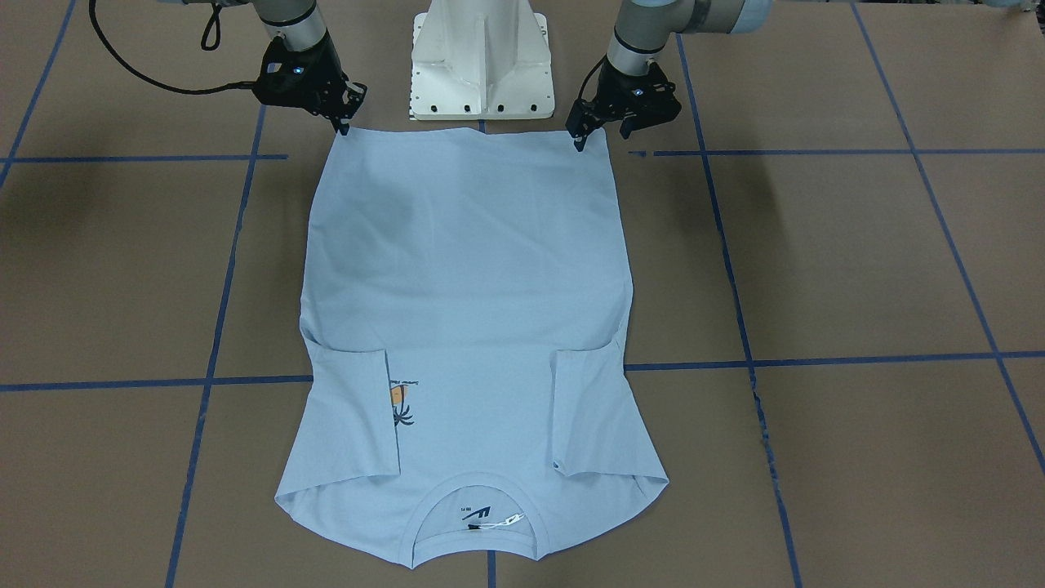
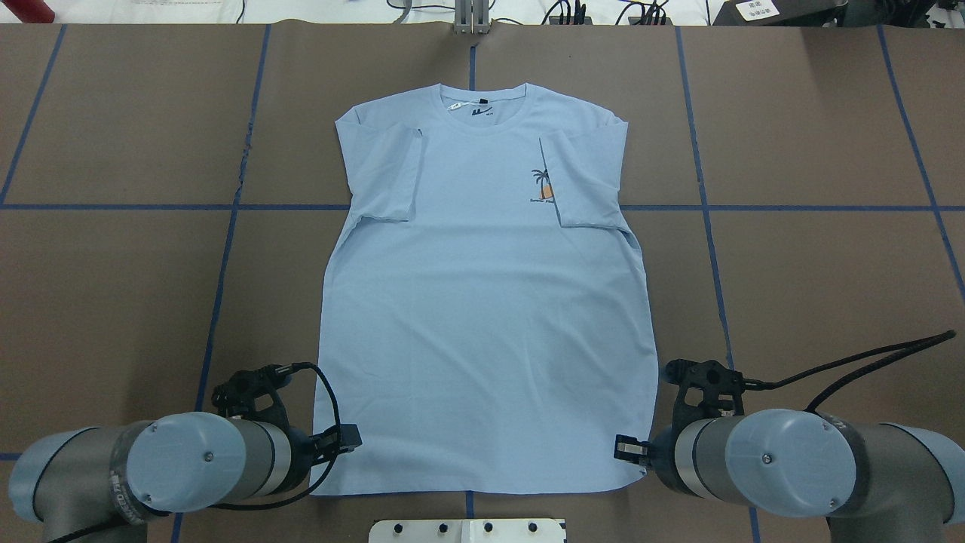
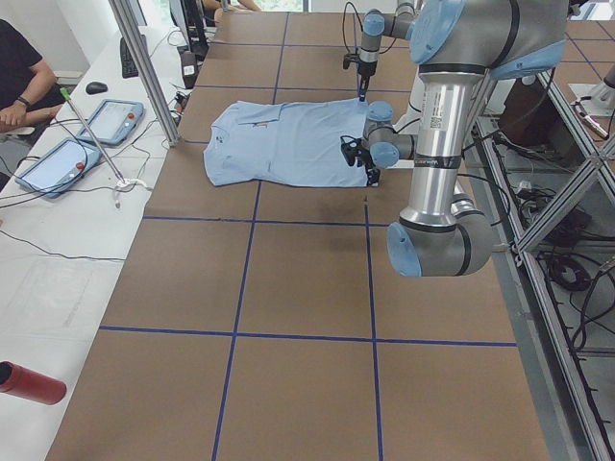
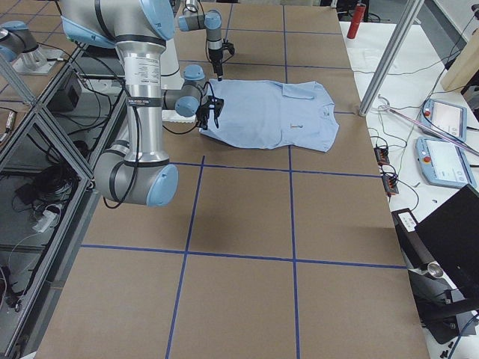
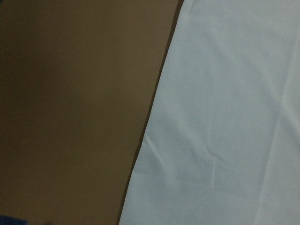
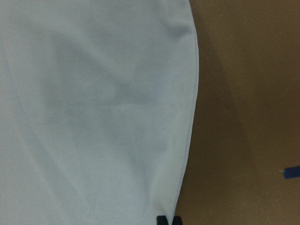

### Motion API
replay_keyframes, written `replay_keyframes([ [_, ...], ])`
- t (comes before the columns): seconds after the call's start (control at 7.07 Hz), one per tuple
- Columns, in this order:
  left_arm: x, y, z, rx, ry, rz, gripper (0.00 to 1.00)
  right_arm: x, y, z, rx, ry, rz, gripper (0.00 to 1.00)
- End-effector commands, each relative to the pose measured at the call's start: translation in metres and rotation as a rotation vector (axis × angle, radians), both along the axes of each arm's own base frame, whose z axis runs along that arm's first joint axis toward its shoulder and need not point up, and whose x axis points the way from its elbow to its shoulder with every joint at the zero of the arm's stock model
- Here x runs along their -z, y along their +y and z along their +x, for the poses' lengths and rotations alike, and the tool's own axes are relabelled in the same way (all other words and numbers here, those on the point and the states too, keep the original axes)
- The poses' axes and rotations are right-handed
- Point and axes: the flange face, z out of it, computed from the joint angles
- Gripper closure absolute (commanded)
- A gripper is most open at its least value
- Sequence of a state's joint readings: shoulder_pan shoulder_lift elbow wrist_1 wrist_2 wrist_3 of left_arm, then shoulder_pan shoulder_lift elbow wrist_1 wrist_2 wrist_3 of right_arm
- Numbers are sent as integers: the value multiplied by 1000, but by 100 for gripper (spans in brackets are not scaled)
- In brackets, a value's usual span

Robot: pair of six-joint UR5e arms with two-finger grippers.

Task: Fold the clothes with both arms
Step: 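Move both grippers to the hem corners nearest the robot and grasp them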

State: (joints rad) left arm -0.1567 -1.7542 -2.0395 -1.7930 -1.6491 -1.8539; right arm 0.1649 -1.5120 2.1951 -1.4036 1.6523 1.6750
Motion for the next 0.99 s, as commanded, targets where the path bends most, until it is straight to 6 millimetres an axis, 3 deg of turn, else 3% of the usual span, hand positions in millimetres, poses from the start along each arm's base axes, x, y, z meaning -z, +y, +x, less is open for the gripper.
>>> replay_keyframes([
  [0.0,-5,23,15,-17,-59,-31,3,3,-2,0,-2,-6,1,100],
  [0.57,-7,25,16,-15,-80,-40,19,3,-4,1,-6,-7,1,100],
  [0.85,-6,25,16,-16,-78,-42,51,3,-4,1,-7,-7,0,100],
])
